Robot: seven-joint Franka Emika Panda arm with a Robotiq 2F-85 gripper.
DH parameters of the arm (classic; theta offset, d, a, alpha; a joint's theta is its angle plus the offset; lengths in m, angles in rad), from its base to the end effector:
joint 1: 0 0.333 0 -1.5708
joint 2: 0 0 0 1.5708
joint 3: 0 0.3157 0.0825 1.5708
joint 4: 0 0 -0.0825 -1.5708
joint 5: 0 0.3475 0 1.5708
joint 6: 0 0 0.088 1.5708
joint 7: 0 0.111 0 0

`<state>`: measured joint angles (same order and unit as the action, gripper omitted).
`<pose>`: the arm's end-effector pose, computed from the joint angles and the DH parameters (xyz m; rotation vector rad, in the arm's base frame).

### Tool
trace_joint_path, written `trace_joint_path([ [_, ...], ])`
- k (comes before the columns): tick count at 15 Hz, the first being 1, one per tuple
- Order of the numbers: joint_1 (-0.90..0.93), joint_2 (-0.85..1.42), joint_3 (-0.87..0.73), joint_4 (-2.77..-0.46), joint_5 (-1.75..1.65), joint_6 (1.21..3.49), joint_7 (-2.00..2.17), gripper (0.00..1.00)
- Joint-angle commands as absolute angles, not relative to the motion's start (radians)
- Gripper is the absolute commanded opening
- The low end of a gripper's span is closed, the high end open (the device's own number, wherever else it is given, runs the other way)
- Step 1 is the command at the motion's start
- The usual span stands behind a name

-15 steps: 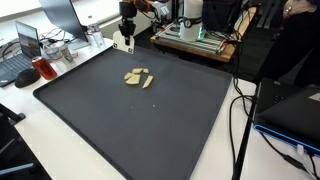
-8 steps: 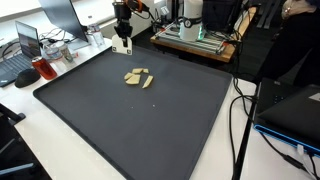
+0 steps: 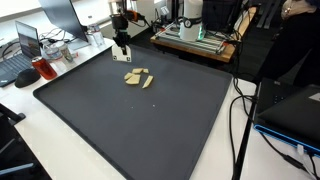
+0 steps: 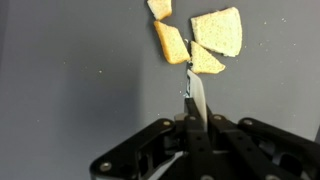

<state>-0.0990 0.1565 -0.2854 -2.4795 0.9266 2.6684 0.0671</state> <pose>0.4115 -0.1923 0.2583 -2.2231 1.6434 -0.1566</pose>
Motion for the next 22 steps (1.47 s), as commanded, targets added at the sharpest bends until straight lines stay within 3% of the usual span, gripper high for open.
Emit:
trace_joint_path([
  [1, -0.122, 0.237, -0.276, -2.408, 0.986, 2.631, -0.001, 0.01],
  [12, -0.097, 0.342, -0.203, -2.248, 0.597, 2.656, 0.248, 0.01],
  [22, 0.06, 0.362, -0.273, -2.185, 0.09, 2.634, 0.615, 0.01],
])
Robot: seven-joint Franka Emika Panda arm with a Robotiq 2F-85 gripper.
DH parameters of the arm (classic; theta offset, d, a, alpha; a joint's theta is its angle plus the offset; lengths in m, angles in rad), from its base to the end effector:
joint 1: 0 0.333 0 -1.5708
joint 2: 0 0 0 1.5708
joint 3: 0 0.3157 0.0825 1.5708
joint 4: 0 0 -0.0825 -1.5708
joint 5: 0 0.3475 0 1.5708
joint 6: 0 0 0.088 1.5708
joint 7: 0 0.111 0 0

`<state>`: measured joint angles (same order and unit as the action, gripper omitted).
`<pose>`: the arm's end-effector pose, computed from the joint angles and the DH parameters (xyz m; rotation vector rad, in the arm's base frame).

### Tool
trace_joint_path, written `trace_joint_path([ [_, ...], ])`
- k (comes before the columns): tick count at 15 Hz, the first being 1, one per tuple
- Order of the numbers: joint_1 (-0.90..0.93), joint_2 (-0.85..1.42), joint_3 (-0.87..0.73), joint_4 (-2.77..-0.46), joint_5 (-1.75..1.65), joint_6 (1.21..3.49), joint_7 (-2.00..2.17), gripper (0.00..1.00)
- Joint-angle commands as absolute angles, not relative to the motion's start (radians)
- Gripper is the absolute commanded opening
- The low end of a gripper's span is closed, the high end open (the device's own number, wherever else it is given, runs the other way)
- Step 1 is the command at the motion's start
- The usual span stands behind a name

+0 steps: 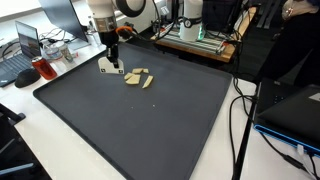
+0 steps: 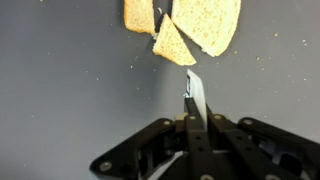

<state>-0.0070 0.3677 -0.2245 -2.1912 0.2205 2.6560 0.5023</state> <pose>0.5336 -0.1298 0.2562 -2.7779 1.3494 -0.1647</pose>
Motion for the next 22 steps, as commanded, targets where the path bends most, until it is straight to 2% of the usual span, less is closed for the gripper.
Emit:
trace_joint_path([
  [1, 0.086, 0.357, -0.291, -2.189, 0.037, 2.627, 0.66, 0.01],
  [5, 0.155, 0.323, -0.319, -2.194, -0.144, 2.542, 0.797, 0.01],
  [11, 0.147, 0.272, -0.241, -2.17, -0.231, 2.381, 0.841, 0.01],
  [22, 0.164, 0.173, -0.128, -2.248, -0.368, 2.403, 0.916, 0.01],
])
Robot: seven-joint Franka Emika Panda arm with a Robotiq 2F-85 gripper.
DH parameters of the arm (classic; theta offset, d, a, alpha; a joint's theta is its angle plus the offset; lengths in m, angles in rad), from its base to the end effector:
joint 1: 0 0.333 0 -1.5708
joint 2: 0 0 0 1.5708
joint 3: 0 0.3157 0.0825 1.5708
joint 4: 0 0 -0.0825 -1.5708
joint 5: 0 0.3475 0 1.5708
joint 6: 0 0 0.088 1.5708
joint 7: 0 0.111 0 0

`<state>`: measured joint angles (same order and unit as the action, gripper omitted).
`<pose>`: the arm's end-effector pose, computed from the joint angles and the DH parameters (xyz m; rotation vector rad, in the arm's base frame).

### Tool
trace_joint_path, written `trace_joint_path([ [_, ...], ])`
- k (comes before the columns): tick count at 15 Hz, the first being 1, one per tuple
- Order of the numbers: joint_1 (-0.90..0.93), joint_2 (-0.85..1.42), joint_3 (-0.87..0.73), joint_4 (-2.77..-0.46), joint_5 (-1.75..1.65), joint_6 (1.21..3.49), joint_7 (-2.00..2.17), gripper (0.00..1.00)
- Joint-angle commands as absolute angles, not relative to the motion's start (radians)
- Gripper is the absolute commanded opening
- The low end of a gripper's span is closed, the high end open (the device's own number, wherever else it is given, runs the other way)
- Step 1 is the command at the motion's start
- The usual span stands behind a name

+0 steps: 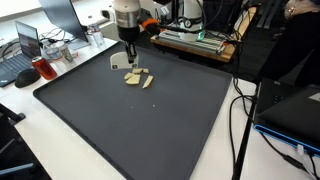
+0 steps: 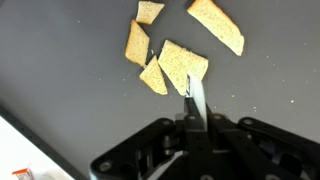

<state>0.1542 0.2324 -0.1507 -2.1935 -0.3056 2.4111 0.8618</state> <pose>0.5300 0.0004 0.3025 2.7767 -0.8963 0.1245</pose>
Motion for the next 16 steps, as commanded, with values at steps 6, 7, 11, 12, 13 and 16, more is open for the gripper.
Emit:
trace_joint_path([
  [6, 0.152, 0.083, -0.061, -2.337, -0.395, 2.421, 0.933, 0.01],
  [7, 0.145, 0.063, -0.05, -2.354, -0.382, 2.429, 0.915, 0.01],
  [11, 0.107, -0.068, -0.02, -2.426, -0.28, 2.476, 0.773, 0.01],
  [12, 0.098, -0.101, -0.018, -2.434, -0.258, 2.483, 0.741, 0.01],
  [13, 0.089, -0.135, -0.016, -2.44, -0.216, 2.484, 0.68, 0.01],
  [16, 0.069, -0.228, -0.02, -2.444, -0.087, 2.475, 0.505, 0.01],
])
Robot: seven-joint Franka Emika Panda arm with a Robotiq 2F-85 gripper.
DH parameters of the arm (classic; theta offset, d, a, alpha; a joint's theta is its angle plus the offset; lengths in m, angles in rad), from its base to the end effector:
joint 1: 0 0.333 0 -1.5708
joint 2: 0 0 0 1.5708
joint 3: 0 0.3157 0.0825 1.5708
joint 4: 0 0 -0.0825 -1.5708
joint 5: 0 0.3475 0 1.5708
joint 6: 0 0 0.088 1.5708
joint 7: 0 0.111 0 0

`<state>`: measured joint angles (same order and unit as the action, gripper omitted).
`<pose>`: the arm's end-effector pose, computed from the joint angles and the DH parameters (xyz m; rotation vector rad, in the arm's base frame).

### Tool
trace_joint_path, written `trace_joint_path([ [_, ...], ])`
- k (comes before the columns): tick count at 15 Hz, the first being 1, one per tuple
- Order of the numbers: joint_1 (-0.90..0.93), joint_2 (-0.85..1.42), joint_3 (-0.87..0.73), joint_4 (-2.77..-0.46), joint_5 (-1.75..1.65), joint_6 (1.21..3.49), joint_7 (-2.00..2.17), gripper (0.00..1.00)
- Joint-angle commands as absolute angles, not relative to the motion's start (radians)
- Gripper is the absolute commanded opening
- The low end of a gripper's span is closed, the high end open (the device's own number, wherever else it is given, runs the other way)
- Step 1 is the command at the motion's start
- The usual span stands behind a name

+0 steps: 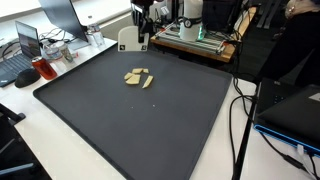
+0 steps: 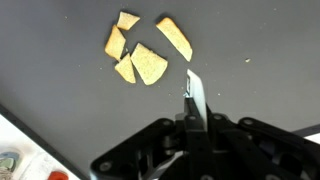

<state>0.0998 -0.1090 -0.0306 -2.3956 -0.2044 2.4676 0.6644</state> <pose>0.4695 0.0323 0.3967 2.9831 -0.6780 0.3348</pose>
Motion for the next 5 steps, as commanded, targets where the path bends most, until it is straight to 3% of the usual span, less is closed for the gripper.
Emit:
trace_joint_path([
  [1, 0.066, -0.254, -0.025, -2.441, -0.037, 2.466, 0.443, 0.01],
  [5, 0.076, -0.33, -0.054, -2.426, 0.168, 2.398, 0.194, 0.01],
])
